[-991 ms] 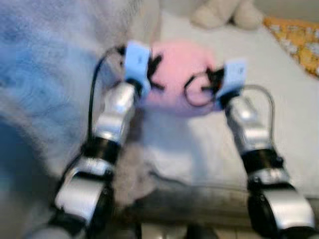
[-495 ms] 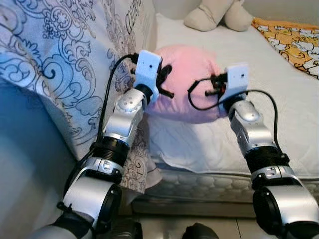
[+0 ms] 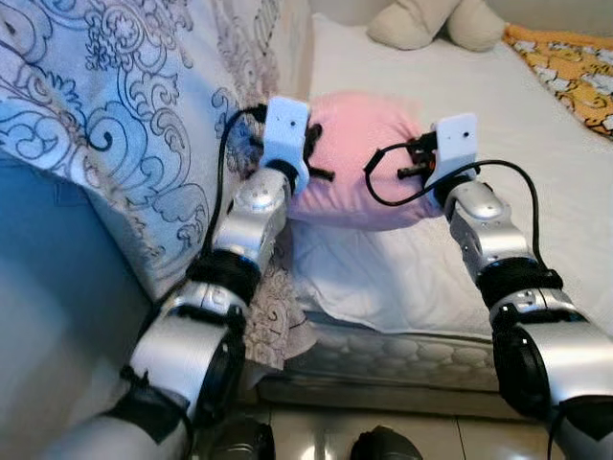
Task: Clean up the room
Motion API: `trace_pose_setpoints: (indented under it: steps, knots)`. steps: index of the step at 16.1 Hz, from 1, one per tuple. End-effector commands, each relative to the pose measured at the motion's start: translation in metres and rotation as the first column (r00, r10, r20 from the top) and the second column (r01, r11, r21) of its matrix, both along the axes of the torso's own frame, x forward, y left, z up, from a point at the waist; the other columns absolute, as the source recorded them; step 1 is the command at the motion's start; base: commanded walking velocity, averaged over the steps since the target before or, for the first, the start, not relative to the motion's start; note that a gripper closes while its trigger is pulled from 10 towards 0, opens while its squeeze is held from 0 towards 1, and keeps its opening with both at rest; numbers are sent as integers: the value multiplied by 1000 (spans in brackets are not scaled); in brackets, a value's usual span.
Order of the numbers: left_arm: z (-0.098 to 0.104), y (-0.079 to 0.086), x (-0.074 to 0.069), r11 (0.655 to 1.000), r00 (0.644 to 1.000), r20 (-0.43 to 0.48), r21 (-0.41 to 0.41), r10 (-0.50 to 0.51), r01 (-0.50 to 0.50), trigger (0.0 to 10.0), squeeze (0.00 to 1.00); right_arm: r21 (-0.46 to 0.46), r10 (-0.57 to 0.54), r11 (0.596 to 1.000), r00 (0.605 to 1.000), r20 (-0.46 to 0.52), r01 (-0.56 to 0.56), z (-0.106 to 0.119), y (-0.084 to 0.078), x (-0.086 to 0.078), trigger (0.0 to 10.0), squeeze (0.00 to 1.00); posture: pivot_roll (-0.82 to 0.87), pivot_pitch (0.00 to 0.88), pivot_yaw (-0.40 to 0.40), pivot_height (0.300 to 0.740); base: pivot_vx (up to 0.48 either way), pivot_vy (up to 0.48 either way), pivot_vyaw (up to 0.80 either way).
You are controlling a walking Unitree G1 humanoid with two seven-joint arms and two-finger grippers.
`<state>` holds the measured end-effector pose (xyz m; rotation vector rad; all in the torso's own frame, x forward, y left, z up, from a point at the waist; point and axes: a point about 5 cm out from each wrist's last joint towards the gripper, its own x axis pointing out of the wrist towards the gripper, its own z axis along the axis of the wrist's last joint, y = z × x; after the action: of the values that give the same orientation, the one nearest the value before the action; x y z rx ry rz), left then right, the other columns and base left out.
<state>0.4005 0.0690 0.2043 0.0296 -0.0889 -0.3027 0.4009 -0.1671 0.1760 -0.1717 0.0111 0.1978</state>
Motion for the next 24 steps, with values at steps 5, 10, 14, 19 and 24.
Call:
trace_pose_setpoints:
  steps: [5,10,14,19,24]
  knots:
    - [-33,15,-1,979,974,-106,-2,200,-202,10000,0,-91,64,993,993,-94,-73,-24,8,-4,10000,0,43,223,-34,710,0,0,0]
    - [-80,-17,-24,988,956,-266,-53,125,-144,10000,1000,-115,2,993,974,-227,-28,-60,-7,-19,10000,55,43,246,-44,710,0,0,0]
    - [-89,-44,-37,982,944,-328,-164,37,-96,10000,1000,-104,-18,995,969,-246,-8,-68,-16,-24,10000,1000,39,250,-43,710,0,0,0]
    - [-74,-42,-34,998,983,-182,-31,40,-46,10000,1000,10,-55,998,984,-169,57,-58,-16,-20,10000,1000,28,237,-44,710,0,0,0]
    - [-50,-27,-27,986,998,23,151,65,-68,10000,1000,101,-42,994,995,-89,51,-53,-2,-20,10000,1000,24,220,-38,710,0,0,0]
